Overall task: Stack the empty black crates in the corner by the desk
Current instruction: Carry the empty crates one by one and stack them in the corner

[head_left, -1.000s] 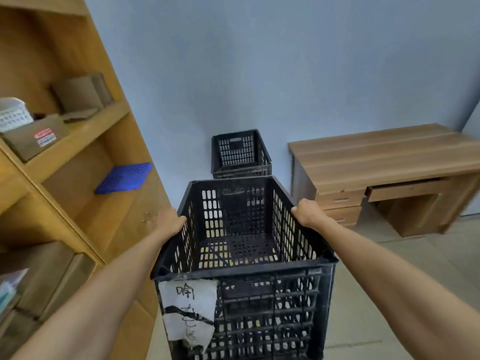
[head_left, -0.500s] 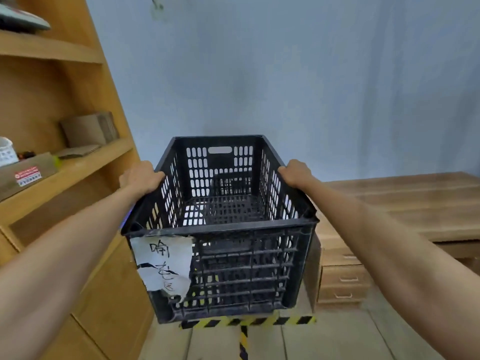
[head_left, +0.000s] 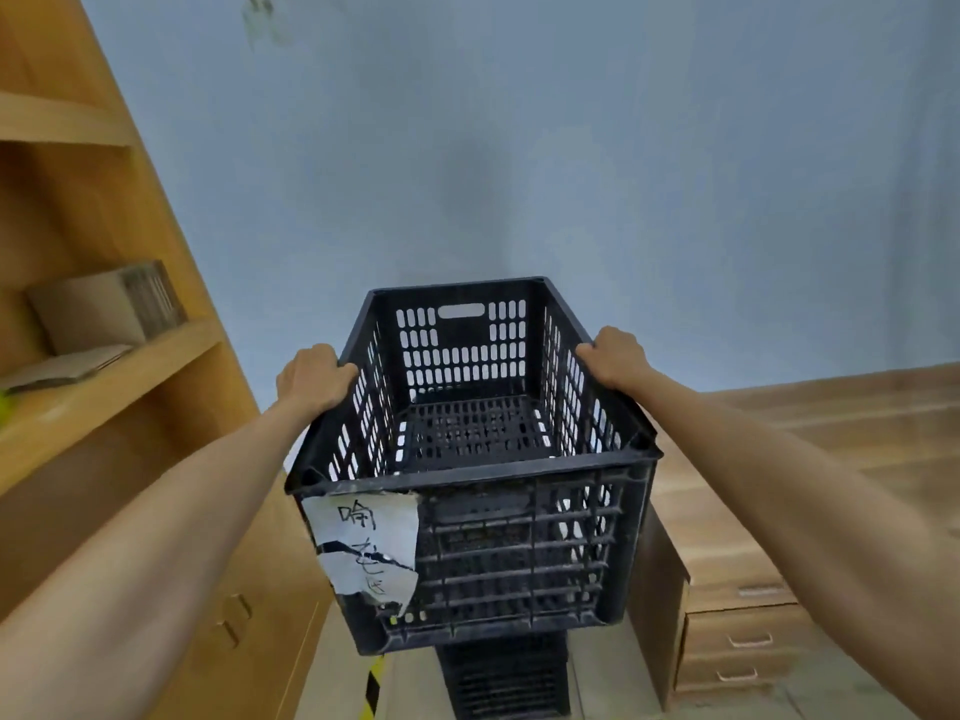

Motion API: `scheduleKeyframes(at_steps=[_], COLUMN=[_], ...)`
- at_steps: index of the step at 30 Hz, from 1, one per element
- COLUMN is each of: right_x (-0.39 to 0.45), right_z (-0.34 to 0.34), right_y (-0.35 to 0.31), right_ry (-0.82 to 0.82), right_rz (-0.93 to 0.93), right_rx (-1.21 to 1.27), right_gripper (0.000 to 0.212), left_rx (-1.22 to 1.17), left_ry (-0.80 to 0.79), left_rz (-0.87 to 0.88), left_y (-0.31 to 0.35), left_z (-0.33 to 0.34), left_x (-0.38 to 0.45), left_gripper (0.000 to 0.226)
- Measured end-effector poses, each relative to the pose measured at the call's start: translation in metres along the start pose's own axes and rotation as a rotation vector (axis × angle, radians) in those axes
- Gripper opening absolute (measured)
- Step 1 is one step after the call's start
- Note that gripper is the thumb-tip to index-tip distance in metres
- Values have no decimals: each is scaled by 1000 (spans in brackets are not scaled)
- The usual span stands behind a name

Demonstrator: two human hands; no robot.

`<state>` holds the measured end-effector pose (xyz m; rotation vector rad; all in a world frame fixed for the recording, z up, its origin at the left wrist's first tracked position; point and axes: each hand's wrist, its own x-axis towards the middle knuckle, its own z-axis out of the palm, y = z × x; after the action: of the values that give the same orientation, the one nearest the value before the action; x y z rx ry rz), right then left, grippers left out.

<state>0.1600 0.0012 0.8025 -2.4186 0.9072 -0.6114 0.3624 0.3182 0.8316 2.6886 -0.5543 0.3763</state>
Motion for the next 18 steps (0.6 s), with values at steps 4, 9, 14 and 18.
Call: scheduleKeyframes(at_steps=[4, 9, 14, 18], right_x=[66, 129, 184, 225], right_z=[33, 87, 126, 156], right_y=[-14, -15, -16, -12], right_ry=[15, -17, -35, -93], right_rz=[2, 48, 58, 84], right_rx=[-1, -12, -2, 4], right_gripper=[36, 23, 20, 18], left_rx=[-28, -1, 11, 33], left_ry=[4, -6, -43, -61], left_rz=[2, 47, 36, 8], left_y=[-10, -20, -26, -32], left_z=[39, 84, 123, 163], left_x=[71, 151, 211, 243], left_gripper=[33, 30, 29, 28])
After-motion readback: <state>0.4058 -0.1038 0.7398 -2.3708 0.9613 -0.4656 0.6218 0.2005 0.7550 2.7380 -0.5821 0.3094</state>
